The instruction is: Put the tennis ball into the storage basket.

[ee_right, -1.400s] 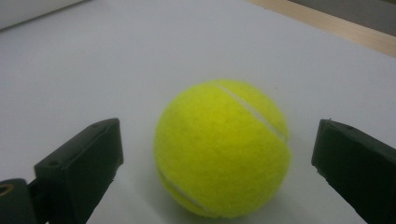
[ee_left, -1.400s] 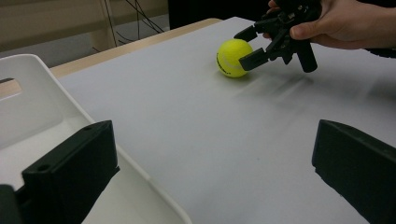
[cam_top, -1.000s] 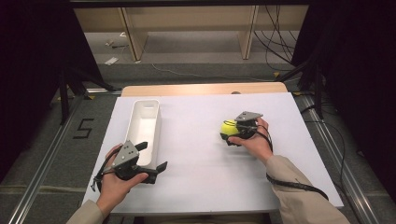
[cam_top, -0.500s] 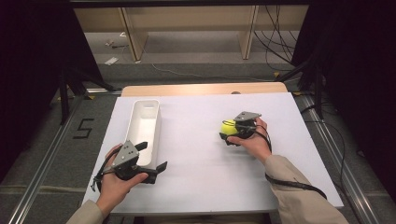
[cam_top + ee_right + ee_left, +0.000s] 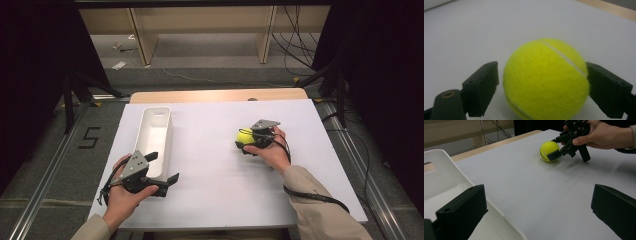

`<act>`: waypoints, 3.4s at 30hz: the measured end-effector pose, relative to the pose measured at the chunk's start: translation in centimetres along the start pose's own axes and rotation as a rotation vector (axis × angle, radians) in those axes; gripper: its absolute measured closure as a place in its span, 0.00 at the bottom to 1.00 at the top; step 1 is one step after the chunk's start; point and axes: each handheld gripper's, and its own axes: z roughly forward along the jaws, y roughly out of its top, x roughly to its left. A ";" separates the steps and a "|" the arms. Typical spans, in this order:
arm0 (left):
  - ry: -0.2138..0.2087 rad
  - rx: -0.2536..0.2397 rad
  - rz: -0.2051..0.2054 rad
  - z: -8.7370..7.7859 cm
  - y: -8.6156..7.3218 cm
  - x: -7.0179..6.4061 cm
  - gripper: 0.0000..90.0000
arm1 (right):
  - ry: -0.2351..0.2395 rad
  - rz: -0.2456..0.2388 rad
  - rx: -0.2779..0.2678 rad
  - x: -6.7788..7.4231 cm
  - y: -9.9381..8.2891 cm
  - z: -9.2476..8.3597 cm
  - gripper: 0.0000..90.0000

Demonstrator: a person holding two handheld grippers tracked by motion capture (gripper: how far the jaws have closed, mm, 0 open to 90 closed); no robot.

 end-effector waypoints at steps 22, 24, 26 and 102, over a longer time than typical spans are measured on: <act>0.002 -0.002 -0.002 0.0 0.0 0.0 0.00 | 0.002 0.005 -0.001 -0.3 0.0 -0.2 0.30; 0.002 -0.003 -0.003 0.0 0.0 0.0 0.00 | 0.001 0.003 0.000 -0.2 0.0 -0.2 0.30; 0.002 -0.003 -0.003 -0.1 0.0 0.0 0.00 | 0.000 0.007 0.003 -0.2 0.0 -0.2 0.30; 0.005 -0.015 -0.002 -0.2 0.1 0.1 0.00 | -0.026 0.050 -0.196 -0.3 3.0 -3.5 0.30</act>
